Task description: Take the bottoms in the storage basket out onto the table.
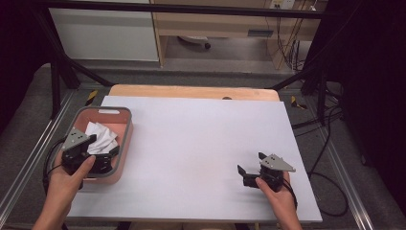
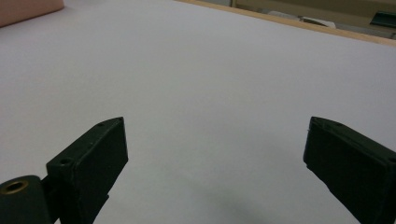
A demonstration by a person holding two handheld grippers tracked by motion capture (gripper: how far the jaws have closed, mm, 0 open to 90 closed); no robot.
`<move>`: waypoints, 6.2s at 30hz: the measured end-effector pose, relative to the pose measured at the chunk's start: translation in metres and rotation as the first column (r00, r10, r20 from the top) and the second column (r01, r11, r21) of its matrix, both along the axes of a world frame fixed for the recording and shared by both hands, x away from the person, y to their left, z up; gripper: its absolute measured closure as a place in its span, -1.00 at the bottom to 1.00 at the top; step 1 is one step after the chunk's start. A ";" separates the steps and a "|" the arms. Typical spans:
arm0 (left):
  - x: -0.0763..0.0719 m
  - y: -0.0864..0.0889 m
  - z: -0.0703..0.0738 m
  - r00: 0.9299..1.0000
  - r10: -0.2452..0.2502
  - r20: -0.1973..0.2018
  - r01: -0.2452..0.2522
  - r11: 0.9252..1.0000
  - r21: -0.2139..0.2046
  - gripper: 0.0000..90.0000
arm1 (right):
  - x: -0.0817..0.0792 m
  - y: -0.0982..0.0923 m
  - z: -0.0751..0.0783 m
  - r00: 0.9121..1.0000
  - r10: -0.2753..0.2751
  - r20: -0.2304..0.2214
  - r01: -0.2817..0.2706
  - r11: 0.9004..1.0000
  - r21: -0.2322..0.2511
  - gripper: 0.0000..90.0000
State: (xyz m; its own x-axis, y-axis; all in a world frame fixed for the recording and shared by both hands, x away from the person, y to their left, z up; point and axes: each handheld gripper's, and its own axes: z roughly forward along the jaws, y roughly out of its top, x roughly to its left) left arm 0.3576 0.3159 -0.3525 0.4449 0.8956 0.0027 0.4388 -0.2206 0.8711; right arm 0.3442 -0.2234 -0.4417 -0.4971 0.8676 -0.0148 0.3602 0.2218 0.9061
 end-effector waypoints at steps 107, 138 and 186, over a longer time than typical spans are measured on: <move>0.076 0.041 -0.020 0.994 0.064 -0.084 -0.065 0.998 -0.013 0.66 | 0.000 0.005 -0.006 0.997 0.049 -0.051 -0.052 0.997 -0.060 -0.88; 0.043 0.045 0.029 0.989 0.081 0.125 -0.066 0.990 -0.122 0.66 | 0.000 0.008 -0.004 0.998 0.056 -0.037 -0.058 0.996 -0.068 -0.88; 0.023 0.065 0.057 0.970 0.135 0.201 -0.104 0.982 -0.158 0.65 | 0.001 0.008 -0.004 0.998 0.056 -0.037 -0.058 0.997 -0.056 -0.88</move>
State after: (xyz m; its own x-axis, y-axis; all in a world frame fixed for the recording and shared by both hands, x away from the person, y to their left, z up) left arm 0.3804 0.3805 -0.2957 0.3383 0.9397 -0.0496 0.2577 -0.0418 0.9653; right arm 0.3450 -0.2150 -0.4460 -0.5470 0.8359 -0.0453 0.3766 0.2941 0.8784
